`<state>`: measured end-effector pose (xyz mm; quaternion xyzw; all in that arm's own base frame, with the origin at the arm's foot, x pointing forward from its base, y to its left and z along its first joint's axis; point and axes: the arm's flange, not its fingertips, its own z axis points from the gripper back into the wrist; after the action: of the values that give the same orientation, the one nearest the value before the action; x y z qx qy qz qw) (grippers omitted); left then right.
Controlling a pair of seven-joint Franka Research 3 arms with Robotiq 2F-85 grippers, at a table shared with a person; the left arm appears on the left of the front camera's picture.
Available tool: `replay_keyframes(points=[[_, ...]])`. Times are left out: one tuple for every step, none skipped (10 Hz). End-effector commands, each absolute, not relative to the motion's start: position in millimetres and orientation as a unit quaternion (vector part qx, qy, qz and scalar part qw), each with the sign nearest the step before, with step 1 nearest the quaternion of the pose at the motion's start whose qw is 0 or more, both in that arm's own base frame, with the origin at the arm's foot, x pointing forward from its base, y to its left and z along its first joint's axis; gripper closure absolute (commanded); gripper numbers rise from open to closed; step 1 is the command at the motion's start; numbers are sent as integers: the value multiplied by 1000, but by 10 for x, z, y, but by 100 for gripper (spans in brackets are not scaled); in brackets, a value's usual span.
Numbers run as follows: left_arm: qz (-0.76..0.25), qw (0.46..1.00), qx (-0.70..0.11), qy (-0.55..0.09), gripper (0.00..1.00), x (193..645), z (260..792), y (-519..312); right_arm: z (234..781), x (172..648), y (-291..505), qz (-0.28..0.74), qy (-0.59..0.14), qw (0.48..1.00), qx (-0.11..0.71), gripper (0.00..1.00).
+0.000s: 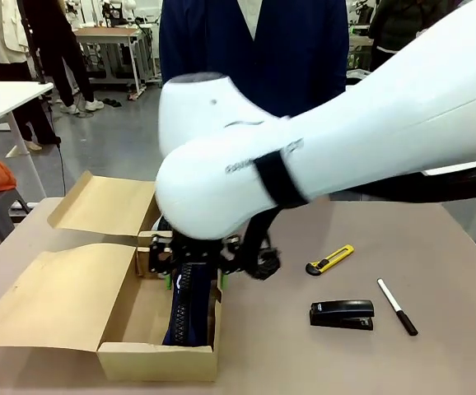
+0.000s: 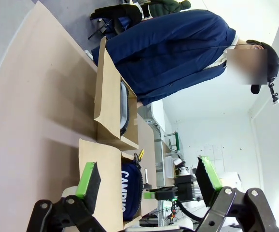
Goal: Place items inside the box.
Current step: Pick up a Pencil pouch or Stapler and place it inside the Mailer Box closest to the robot.
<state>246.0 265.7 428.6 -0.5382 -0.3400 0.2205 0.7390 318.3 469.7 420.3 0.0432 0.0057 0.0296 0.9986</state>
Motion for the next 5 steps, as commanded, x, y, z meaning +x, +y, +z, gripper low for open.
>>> replay_keyframes(points=[[213, 733, -542, -351, 0, 2469, 4292, 2652, 4646, 2878, 4017, 27, 35, 998, 50, 0], [213, 733, -542, -351, 0, 2469, 4292, 2652, 4203, 3183, 4697, 30, 6, 999, 43, 0], [213, 733, -542, -351, 0, 2469, 4292, 2652, 4537, 3016, 4358, 34, 13, 998, 47, 0], [213, 733, -542, -351, 0, 2469, 4292, 2652, 4432, 2998, 4497, 93, 47, 994, 37, 0], [213, 733, -542, -351, 0, 2469, 4292, 2652, 4449, 3058, 4462, 118, 64, 990, 45, 0]])
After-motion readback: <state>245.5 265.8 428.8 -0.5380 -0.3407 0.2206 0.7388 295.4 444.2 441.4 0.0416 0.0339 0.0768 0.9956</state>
